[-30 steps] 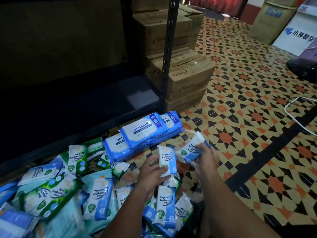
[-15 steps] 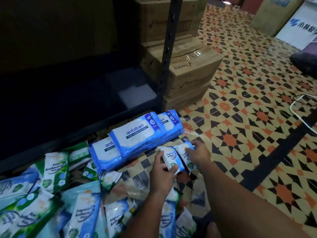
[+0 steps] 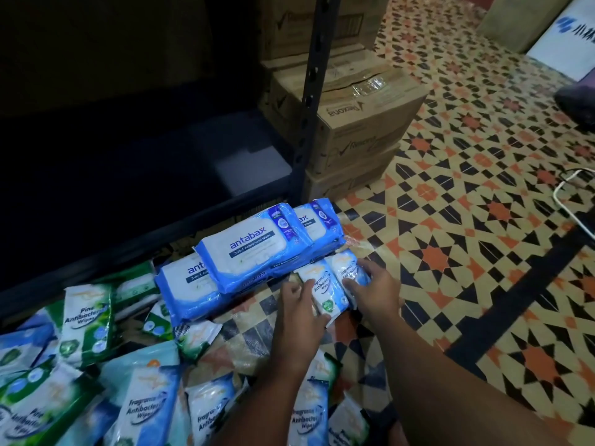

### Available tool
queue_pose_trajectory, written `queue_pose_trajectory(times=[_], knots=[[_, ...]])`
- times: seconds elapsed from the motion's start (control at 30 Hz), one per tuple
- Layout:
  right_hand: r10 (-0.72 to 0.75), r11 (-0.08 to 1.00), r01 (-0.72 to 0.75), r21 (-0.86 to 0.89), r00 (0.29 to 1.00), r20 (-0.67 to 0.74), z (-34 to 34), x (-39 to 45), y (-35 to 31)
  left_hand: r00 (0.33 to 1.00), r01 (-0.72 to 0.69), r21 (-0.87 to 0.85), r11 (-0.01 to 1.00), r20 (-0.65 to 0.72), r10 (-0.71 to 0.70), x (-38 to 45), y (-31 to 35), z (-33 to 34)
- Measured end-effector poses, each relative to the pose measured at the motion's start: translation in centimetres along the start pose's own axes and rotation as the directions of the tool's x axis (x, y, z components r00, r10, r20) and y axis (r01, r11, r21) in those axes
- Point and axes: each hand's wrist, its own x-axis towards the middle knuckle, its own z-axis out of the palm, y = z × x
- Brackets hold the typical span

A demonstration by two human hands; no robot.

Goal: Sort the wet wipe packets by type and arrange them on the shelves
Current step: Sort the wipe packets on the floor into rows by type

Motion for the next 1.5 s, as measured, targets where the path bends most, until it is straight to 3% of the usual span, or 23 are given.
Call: queue_pose_trajectory(times=[0.13,0.3,0.43,0.53,0.63,0.7,0.83,0.9,1.0,1.1,1.2,1.3,1.4,1.5], knots=[[-0.011,1.0,0.011,0.02,1.0,0.008,0.0,0.7,0.1,0.996,-0.085,0.173,0.981,0.033,0.08,0.2,0.6,0.0],[-0.067,0.997,0.065,0.038,0.997,0.05,0.4,1.2,0.2,0.992,-0.125,0.263,0.957,0.03,0.122,0.7,1.0,-0.2],[-0.073,0.995,0.066,0.073,0.993,0.096,0.0,0.6,0.6,0.987,-0.163,0.279,0.946,0.058,0.153,1.0,0.6,-0.6],[-0.083,0.993,0.079,0.085,0.995,0.049,-0.2,-0.1,1.0,0.985,-0.165,0.24,0.957,0.087,0.148,0.7,0.1,-0.9],[-0.109,0.994,0.11,-0.029,0.994,0.03,-0.9,-1.9,0.9,0.992,-0.122,0.22,0.968,0.07,0.109,-0.2,0.1,-1.7],[-0.096,0.994,0.099,-0.055,0.994,0.058,-1.6,-3.8,0.8,0.99,-0.084,0.242,0.967,0.131,0.053,-0.9,0.1,-2.1],[-0.051,0.994,0.073,-0.079,0.967,0.248,-2.0,-9.0,2.4,0.944,-0.092,0.378,0.921,0.329,-0.041,-2.8,0.0,-2.3],[-0.019,0.973,0.103,-0.205,0.928,0.373,-2.3,-11.6,3.2,0.919,-0.073,0.428,0.901,0.38,-0.106,-3.9,0.2,-2.1],[0.002,0.907,0.188,-0.378,0.893,0.449,-2.5,-14.8,4.2,0.917,-0.026,0.478,0.878,0.36,-0.169,-5.5,0.3,-1.5],[0.037,0.93,0.114,-0.349,0.917,0.397,-2.0,-17.4,5.4,0.936,0.018,0.473,0.881,0.302,-0.181,-6.7,0.6,-1.1],[0.08,0.968,0.001,-0.251,0.946,0.313,-1.0,-19.3,6.2,0.943,0.057,0.418,0.907,0.277,-0.187,-7.3,1.0,-0.9],[0.099,0.989,-0.062,-0.135,0.951,0.293,-1.5,-19.4,5.9,0.944,0.08,0.237,0.968,0.294,-0.15,-7.1,1.2,-1.3],[0.122,0.978,-0.055,-0.199,0.93,0.346,-2.8,-17.7,5.4,0.95,0.051,0.012,0.999,0.309,-0.053,-7.1,1.0,-2.5],[0.1,0.968,-0.007,-0.25,0.926,0.364,-5.0,-16.2,3.7,0.98,-0.026,-0.214,0.976,0.188,0.068,-7.6,0.5,-3.9]])
